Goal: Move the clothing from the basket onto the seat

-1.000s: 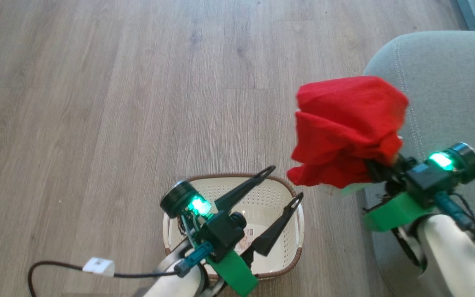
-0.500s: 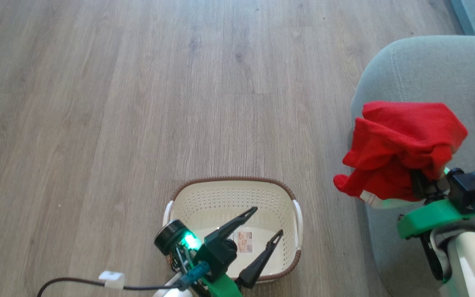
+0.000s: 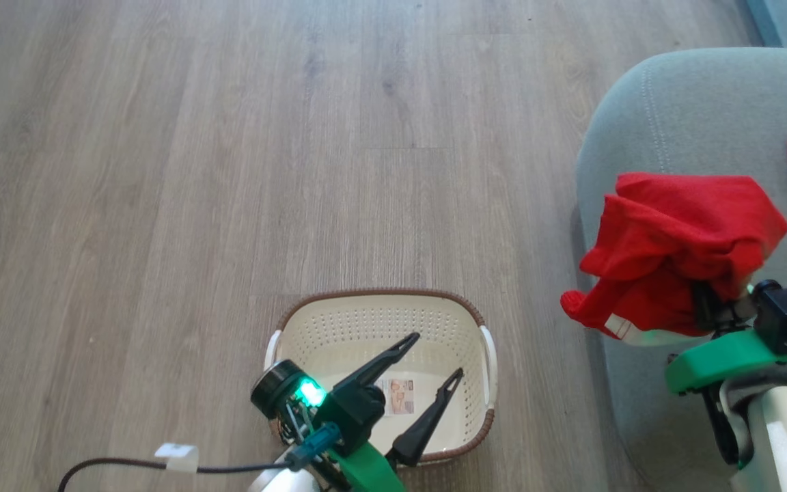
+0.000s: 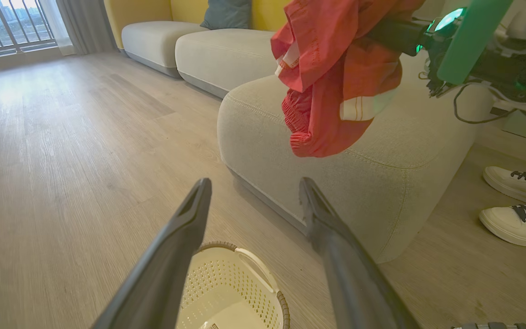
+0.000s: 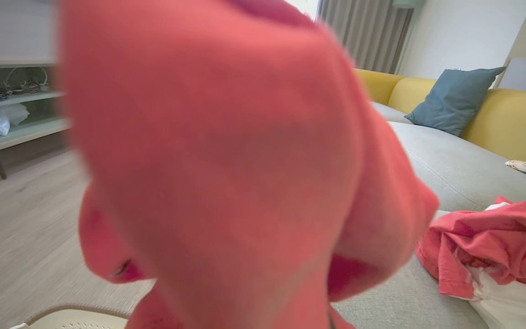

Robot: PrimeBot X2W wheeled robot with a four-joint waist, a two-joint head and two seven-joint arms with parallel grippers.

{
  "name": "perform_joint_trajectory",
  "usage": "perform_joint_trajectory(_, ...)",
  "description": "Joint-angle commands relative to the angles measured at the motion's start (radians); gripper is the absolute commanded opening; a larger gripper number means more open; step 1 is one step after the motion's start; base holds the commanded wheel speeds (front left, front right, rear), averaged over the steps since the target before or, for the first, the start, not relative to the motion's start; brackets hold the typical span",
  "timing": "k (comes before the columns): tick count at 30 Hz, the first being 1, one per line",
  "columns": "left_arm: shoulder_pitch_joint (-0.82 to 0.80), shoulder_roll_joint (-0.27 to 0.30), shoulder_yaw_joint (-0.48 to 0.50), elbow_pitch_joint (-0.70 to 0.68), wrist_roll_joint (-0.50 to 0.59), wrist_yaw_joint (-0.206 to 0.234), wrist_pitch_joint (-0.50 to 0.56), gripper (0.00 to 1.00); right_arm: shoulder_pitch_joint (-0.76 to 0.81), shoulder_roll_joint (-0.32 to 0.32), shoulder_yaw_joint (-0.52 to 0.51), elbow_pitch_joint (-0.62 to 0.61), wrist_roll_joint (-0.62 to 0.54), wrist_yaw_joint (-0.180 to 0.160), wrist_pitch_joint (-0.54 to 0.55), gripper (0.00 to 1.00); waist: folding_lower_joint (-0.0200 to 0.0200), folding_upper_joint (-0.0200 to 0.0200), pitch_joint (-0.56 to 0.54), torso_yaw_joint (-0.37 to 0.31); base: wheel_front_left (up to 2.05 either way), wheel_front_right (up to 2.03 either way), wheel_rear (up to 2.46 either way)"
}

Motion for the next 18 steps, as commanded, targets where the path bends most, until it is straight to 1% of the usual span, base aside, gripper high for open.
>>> perform_joint_trajectory(1, -0.022, -0.010, 0.037, -0.028, -0.005, -0.001, -0.005, 1.00, -0.021, -0.008, 0.013, -0.034, 0.003, 0.000, -0.009, 0.00, 0.0000, 0.0000, -0.002, -0.006, 0.00, 0.00, 0.00)
perform_joint_trajectory(5, -0.020, -0.012, 0.041, -0.032, -0.001, -0.001, -0.005, 1.00, -0.022, -0.012, 0.000, -0.045, 0.000, 0.000, -0.009, 0.00, 0.0000, 0.0000, -0.003, -0.038, 0.00, 0.00, 0.00)
perform_joint_trajectory(8, -0.021, -0.014, 0.042, -0.037, 0.001, -0.001, -0.005, 1.00, -0.023, -0.016, -0.004, -0.054, -0.004, 0.000, -0.009, 0.00, 0.0000, 0.0000, 0.003, -0.075, 0.00, 0.00, 0.00)
perform_joint_trajectory(18, -0.057, -0.015, 0.034, -0.090, 0.021, -0.001, -0.005, 1.00, -0.033, -0.014, -0.018, -0.081, -0.012, 0.000, -0.009, 0.00, 0.0000, 0.0000, 0.059, -0.243, 0.00, 0.00, 0.00)
